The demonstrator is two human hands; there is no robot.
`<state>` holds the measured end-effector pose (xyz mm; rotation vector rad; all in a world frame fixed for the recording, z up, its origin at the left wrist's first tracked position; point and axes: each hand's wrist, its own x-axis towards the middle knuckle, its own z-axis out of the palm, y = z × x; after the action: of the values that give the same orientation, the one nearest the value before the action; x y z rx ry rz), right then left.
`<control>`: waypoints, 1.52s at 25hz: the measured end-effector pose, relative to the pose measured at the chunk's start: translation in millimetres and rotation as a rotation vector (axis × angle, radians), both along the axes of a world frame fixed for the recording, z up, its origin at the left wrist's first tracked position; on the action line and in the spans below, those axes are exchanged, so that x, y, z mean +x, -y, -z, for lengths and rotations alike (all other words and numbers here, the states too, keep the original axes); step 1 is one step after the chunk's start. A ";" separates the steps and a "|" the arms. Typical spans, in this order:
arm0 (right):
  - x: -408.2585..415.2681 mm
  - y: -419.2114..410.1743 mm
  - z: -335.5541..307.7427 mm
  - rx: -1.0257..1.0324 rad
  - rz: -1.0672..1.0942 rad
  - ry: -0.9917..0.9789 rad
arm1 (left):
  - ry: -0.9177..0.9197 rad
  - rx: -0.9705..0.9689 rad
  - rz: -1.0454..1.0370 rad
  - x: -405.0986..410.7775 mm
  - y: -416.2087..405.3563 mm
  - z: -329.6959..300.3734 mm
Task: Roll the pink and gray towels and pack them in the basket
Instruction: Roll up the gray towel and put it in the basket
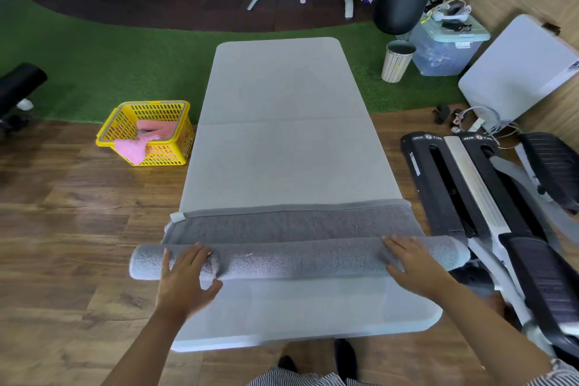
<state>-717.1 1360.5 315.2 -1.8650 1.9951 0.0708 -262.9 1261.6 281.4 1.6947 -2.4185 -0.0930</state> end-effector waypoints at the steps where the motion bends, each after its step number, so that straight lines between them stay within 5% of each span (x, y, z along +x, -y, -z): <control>1: -0.9 -1.4 0.3 0.023 -0.026 -0.008 | 0.009 0.007 0.011 2.1 0.1 1.6; 10: -11.6 7.8 -2.2 0.035 0.023 0.121 | 0.053 -0.093 0.004 2.9 1.1 -11.2; 15: -12.7 16.5 11.2 -0.228 0.057 0.047 | -0.010 -0.151 -0.018 -14.2 6.9 -7.7; 23: -22.8 16.5 13.6 -0.121 -0.049 -0.003 | 0.056 -0.033 0.080 -8.1 21.0 0.9; 31: -10.7 34.1 12.4 -0.408 0.008 -0.127 | -0.056 -0.293 0.016 -26.1 29.7 0.9; 36: -5.3 42.4 0.7 -0.307 0.129 -0.312 | -0.025 -0.268 -0.032 -26.6 38.8 -0.7; 38: 1.6 44.0 -2.1 -0.250 0.322 -0.200 | -0.038 -0.231 -0.025 -26.4 39.1 1.3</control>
<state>-715.5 1316.5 317.3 -1.7062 2.5201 -0.0912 -289.3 1222.5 280.1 1.6037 -2.2791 0.1498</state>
